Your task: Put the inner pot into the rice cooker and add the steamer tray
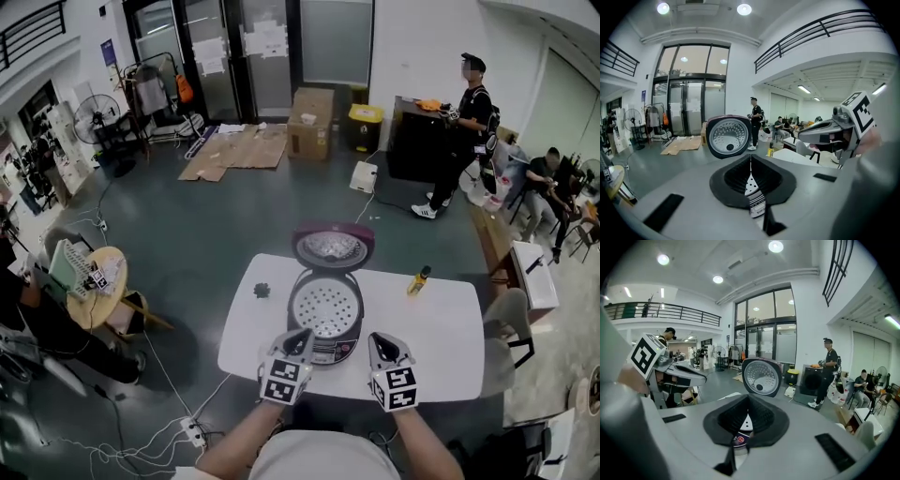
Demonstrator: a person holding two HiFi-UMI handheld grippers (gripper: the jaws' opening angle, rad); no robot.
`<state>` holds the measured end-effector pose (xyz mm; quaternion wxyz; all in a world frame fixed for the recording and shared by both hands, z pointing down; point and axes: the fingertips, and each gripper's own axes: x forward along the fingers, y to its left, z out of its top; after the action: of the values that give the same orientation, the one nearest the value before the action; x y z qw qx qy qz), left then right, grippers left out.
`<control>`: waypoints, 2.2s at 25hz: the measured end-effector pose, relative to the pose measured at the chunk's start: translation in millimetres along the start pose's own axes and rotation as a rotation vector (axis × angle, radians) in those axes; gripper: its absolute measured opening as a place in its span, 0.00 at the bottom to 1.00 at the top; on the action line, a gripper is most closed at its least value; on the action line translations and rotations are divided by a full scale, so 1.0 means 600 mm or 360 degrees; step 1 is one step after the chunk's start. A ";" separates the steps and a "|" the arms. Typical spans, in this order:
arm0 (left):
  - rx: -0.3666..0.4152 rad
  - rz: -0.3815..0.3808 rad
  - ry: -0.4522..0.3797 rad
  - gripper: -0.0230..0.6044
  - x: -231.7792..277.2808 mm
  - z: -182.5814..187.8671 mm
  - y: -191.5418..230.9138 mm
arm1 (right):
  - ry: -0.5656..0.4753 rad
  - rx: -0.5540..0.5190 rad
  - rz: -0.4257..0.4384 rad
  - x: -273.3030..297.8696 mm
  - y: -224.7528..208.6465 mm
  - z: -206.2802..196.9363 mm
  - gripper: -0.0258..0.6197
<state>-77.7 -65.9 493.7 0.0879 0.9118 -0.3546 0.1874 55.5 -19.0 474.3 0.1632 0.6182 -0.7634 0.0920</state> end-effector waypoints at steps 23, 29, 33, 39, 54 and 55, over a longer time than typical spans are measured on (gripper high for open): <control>-0.0101 0.0023 -0.0183 0.06 -0.138 0.007 -0.050 | -0.0145 -0.0006 0.0115 -0.114 0.016 0.015 0.06; -0.0112 -0.0002 -0.0206 0.06 -0.147 0.004 -0.009 | -0.0140 0.0022 0.0062 -0.113 0.011 0.017 0.06; -0.0099 -0.0018 -0.0215 0.06 -0.154 -0.003 0.014 | -0.0136 0.0066 0.0031 -0.107 0.014 0.010 0.06; -0.0103 -0.0042 -0.0219 0.06 -0.157 0.001 0.030 | -0.0164 0.0060 -0.0005 -0.111 0.015 0.028 0.06; -0.0097 -0.0052 -0.0233 0.06 -0.156 -0.001 0.026 | -0.0155 0.0064 -0.0002 -0.115 0.029 0.020 0.06; -0.0094 -0.0052 -0.0234 0.06 -0.156 -0.002 0.026 | -0.0156 0.0062 0.0000 -0.114 0.030 0.019 0.06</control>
<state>-152.3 -19.5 457.4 0.0917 0.9258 -0.3506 0.1080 49.0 43.3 440.2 0.1136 0.6251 -0.7685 0.0764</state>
